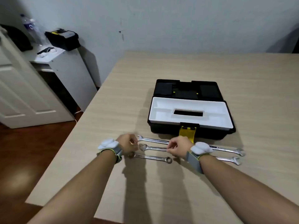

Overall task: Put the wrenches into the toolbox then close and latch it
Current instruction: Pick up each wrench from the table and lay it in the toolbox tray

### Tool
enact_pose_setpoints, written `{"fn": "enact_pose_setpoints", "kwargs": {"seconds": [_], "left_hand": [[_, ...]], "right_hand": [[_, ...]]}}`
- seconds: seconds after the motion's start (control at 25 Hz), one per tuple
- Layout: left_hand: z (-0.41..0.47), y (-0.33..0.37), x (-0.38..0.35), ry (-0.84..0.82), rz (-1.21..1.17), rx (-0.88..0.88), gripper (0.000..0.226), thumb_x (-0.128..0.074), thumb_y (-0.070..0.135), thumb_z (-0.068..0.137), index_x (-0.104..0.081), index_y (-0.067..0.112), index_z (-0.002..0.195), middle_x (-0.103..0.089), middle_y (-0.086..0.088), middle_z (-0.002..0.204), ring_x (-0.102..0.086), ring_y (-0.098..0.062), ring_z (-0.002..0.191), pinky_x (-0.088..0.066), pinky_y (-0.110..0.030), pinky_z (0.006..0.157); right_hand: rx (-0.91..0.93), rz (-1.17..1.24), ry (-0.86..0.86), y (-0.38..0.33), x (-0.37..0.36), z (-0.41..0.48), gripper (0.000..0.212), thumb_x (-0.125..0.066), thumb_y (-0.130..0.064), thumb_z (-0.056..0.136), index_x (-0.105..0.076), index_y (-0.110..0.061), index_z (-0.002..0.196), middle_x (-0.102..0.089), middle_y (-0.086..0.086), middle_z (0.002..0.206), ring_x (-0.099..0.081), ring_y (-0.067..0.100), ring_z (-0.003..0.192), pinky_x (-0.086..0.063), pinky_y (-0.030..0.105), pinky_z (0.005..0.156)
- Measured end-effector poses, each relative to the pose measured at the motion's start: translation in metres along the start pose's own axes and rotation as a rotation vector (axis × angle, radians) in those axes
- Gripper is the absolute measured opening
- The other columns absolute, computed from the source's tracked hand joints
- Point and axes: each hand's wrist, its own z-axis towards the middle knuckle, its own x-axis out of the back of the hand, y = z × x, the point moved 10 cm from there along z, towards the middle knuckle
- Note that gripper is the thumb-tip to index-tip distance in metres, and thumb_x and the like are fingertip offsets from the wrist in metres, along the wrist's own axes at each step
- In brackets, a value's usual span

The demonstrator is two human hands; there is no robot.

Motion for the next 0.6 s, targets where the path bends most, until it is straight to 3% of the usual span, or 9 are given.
{"fn": "enact_pose_setpoints", "kwargs": {"seconds": [0.16, 0.32, 0.48, 0.6], "left_hand": [[-0.008, -0.007, -0.018, 0.021, 0.237, -0.074, 0.023, -0.069, 0.021, 0.068, -0.068, 0.023, 0.091, -0.059, -0.003, 0.099, -0.065, -0.027, 0.09, -0.053, -0.028, 0.079], [-0.007, -0.007, -0.022, 0.007, 0.295, -0.141, 0.025, -0.071, 0.015, 0.069, -0.07, 0.021, 0.093, -0.06, -0.005, 0.107, -0.062, -0.027, 0.096, -0.05, -0.031, 0.077], [-0.005, -0.004, -0.04, -0.092, 0.541, -0.181, 0.022, -0.06, 0.023, 0.083, -0.062, 0.023, 0.105, -0.054, -0.006, 0.117, -0.05, -0.027, 0.112, -0.043, -0.035, 0.088], [-0.002, -0.005, -0.05, -0.176, 0.639, -0.172, 0.025, -0.054, 0.028, 0.089, -0.058, 0.021, 0.113, -0.05, -0.007, 0.124, -0.045, -0.028, 0.12, -0.04, -0.038, 0.095]], "right_hand": [[0.049, -0.339, -0.128, 0.008, -0.032, -0.006, 0.022, -0.063, -0.03, 0.077, -0.071, -0.02, 0.095, -0.072, 0.005, 0.1, -0.064, 0.025, 0.095, -0.053, 0.028, 0.079], [0.092, -0.506, -0.18, 0.004, -0.048, -0.002, 0.024, -0.055, -0.022, 0.084, -0.066, -0.011, 0.103, -0.066, 0.012, 0.112, -0.061, 0.032, 0.101, -0.053, 0.037, 0.082], [0.044, -0.549, -0.245, 0.004, -0.057, 0.004, 0.013, -0.057, -0.017, 0.081, -0.059, -0.008, 0.09, -0.067, 0.016, 0.108, -0.06, 0.031, 0.084, -0.05, 0.033, 0.071], [0.036, -0.464, -0.262, 0.004, -0.056, 0.01, 0.019, -0.06, -0.016, 0.083, -0.065, -0.006, 0.099, -0.067, 0.016, 0.112, -0.058, 0.03, 0.103, -0.049, 0.032, 0.081]]}}
